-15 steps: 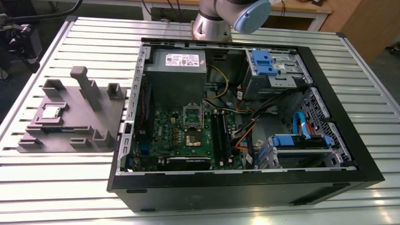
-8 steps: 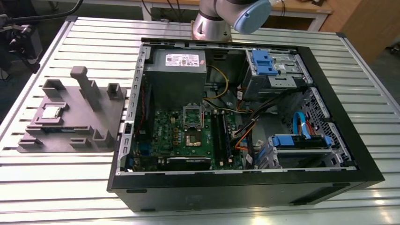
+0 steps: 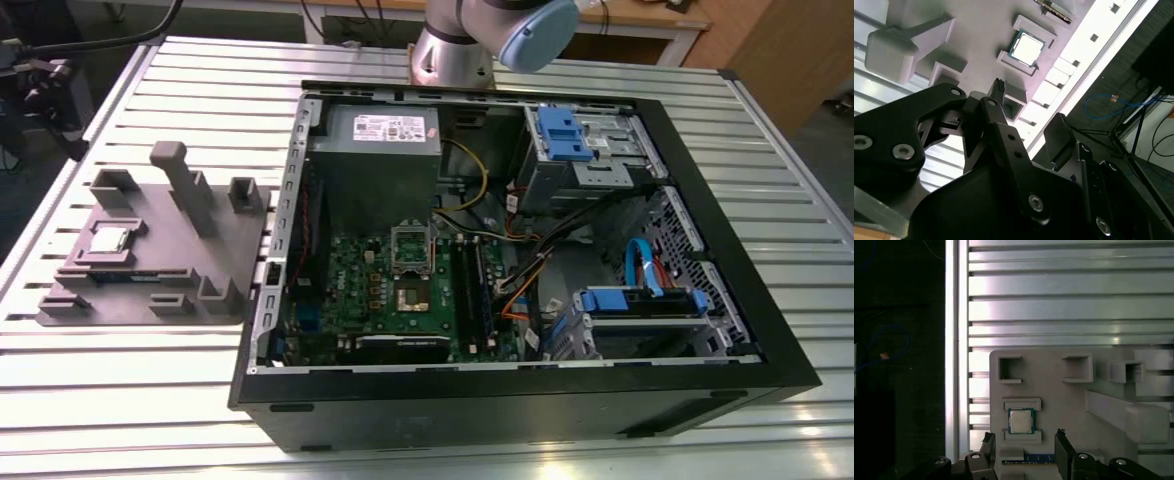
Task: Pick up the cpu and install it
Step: 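Pick up the cpu and move it towards the insertion slot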
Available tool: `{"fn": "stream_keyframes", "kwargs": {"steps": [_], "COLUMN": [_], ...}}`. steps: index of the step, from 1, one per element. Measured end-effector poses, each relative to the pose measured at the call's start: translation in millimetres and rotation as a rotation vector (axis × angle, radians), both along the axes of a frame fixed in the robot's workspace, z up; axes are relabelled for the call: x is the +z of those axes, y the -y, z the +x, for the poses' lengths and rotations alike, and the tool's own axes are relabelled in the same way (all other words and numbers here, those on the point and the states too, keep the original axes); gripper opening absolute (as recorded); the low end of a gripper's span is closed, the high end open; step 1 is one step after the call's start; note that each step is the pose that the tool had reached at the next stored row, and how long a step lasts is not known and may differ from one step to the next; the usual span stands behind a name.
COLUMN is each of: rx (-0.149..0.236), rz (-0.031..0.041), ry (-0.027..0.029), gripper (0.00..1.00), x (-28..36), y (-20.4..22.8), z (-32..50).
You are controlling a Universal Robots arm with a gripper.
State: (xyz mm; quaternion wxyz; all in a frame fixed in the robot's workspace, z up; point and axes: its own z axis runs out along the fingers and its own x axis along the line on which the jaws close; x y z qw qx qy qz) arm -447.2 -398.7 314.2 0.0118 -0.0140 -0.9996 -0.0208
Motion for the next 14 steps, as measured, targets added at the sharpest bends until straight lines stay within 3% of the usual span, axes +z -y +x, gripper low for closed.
{"fn": "stream_keyframes", "kwargs": {"steps": [5,14], "rx": [0.024,0.024], "rz": [0.0004,0.0036], "ry": [0.0013,0.0027], "gripper": [0.59,0.59], "x": [-4.9,-6.5], "y": [2.7,2.8], "z": [-0.9,-0.9]}}
